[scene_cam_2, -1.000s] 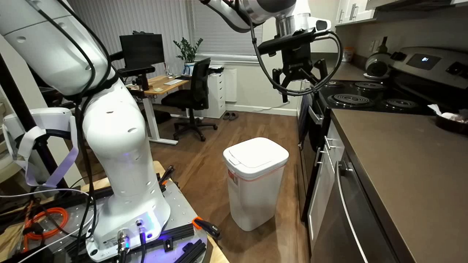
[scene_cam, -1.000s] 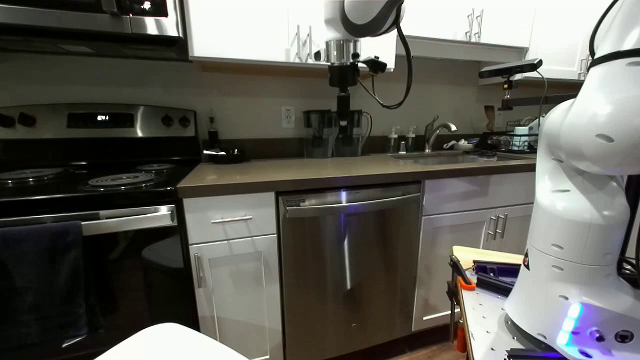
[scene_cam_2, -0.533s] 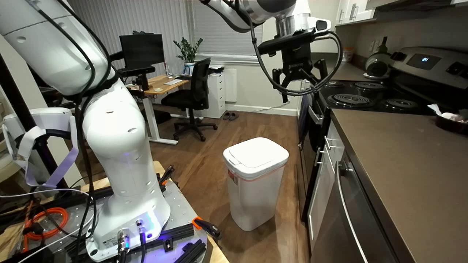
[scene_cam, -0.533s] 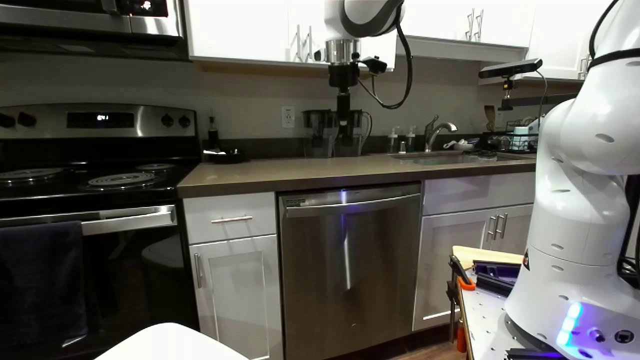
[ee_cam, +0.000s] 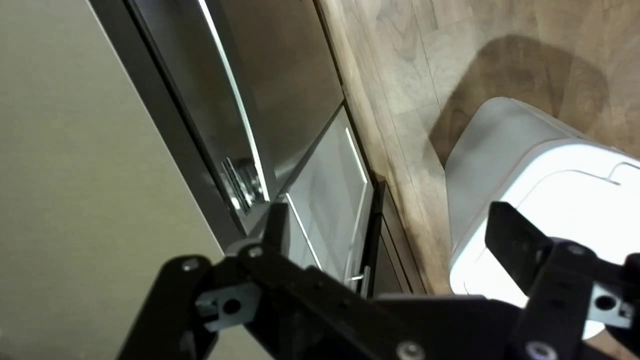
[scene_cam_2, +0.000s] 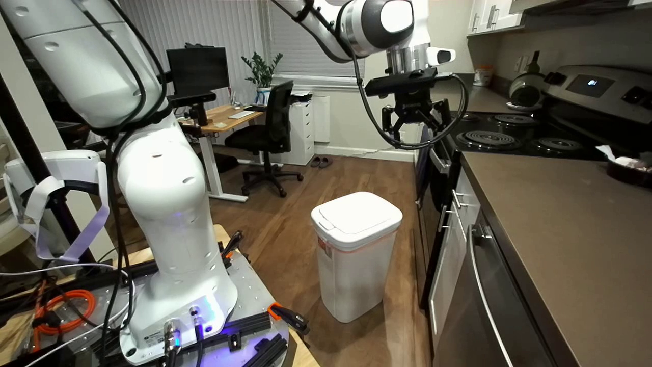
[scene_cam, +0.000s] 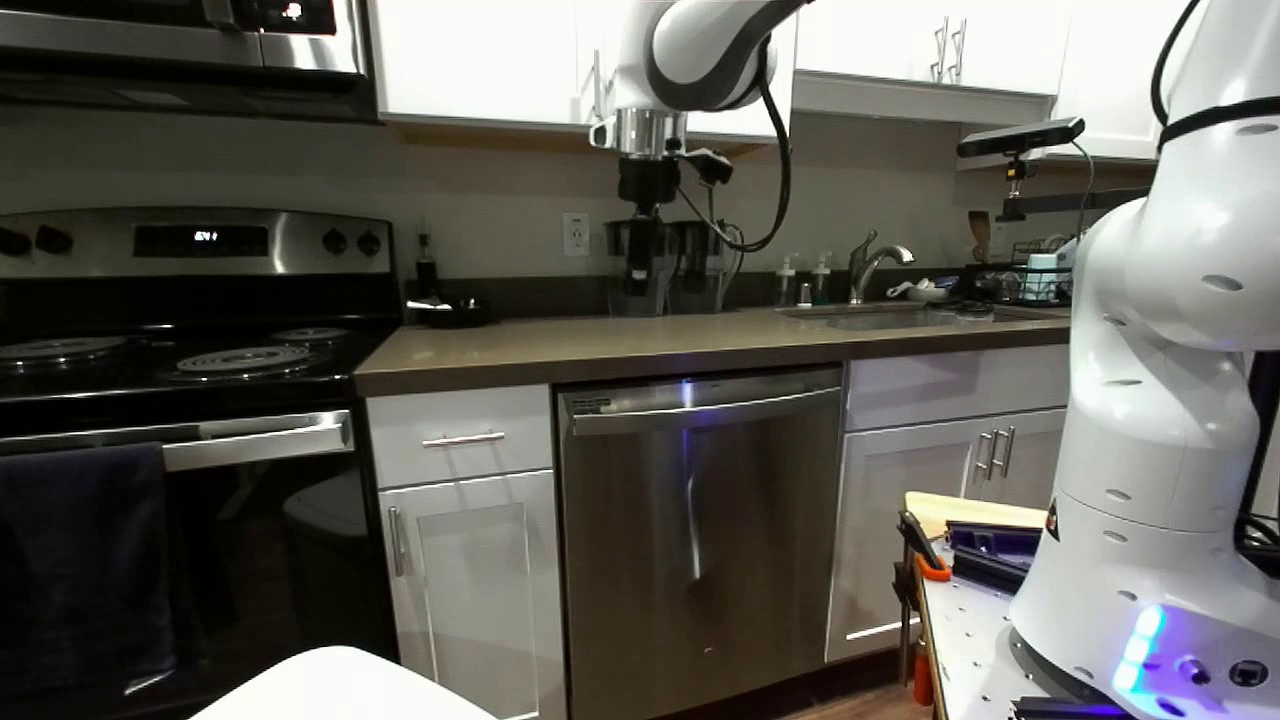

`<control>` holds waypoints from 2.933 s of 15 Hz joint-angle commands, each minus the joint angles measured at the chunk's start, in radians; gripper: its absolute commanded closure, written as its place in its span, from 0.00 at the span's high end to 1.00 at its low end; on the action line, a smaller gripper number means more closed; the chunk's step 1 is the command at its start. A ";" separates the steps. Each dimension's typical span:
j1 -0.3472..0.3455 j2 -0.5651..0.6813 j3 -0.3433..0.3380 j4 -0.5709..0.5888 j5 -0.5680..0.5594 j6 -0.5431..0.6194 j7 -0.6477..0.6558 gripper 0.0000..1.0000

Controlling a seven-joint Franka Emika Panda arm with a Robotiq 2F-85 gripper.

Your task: Open the bin

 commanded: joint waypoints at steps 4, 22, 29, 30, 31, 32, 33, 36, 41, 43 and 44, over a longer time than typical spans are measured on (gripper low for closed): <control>0.059 0.343 0.078 0.209 0.294 0.127 -0.098 1.00; 0.038 0.881 0.303 0.699 0.392 0.055 -0.064 1.00; 0.042 0.891 0.306 0.691 0.400 0.081 -0.054 1.00; 0.043 0.897 0.309 0.683 0.407 0.093 -0.044 1.00; 0.046 0.904 0.313 0.674 0.414 0.110 -0.030 1.00; 0.055 0.914 0.312 0.667 0.415 0.125 -0.001 1.00; 0.065 0.924 0.312 0.659 0.415 0.140 0.029 1.00; 0.112 0.947 0.303 0.618 0.419 0.213 0.176 1.00; 0.221 1.008 0.288 0.588 0.414 0.304 0.437 1.00; 0.270 1.024 0.269 0.594 0.404 0.279 0.534 1.00; 0.289 1.029 0.259 0.596 0.402 0.264 0.576 1.00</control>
